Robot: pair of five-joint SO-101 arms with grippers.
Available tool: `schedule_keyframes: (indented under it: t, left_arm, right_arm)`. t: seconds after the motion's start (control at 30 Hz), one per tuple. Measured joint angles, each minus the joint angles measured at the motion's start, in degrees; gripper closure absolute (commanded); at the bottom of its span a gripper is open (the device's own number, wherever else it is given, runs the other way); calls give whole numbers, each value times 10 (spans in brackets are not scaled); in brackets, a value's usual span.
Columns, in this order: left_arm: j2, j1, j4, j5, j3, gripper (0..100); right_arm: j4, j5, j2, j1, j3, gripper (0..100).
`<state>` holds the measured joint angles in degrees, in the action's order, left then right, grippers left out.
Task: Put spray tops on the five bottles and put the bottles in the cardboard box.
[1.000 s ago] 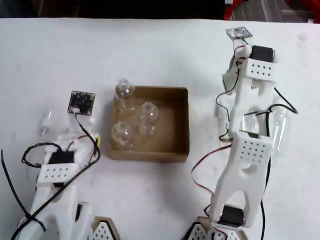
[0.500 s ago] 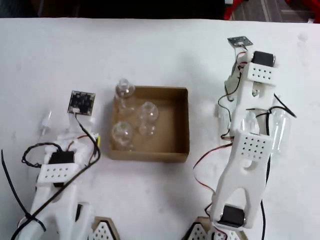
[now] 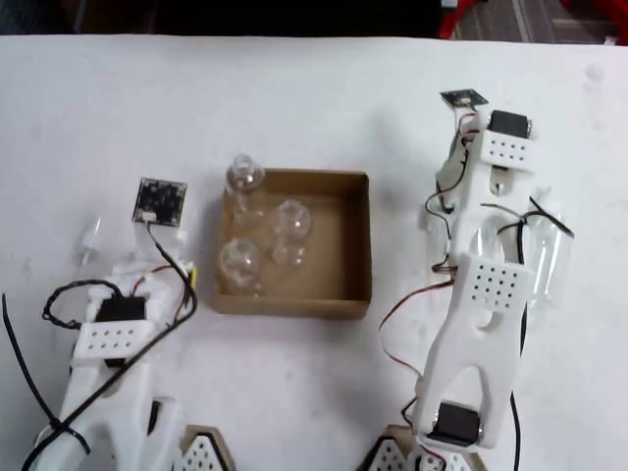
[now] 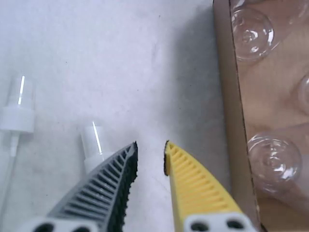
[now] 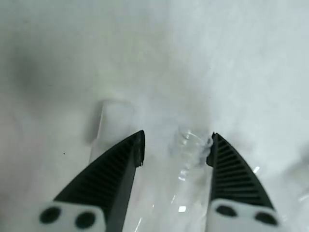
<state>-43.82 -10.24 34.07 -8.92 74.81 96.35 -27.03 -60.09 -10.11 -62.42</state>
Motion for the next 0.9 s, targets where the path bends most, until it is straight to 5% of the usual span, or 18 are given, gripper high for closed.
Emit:
schedule_keyframes:
  t: [0.1,0.53,0.9]
  left_arm:
    - [0,0,0,0,0,910]
    - [0,0,0,0,0,910]
    - [0,0,0,0,0,910]
  right_arm:
    - [-9,1,-4,0,0,988]
    - [9,-1,10,0,-71,982]
    - [10,-1,188,-24,-9,982]
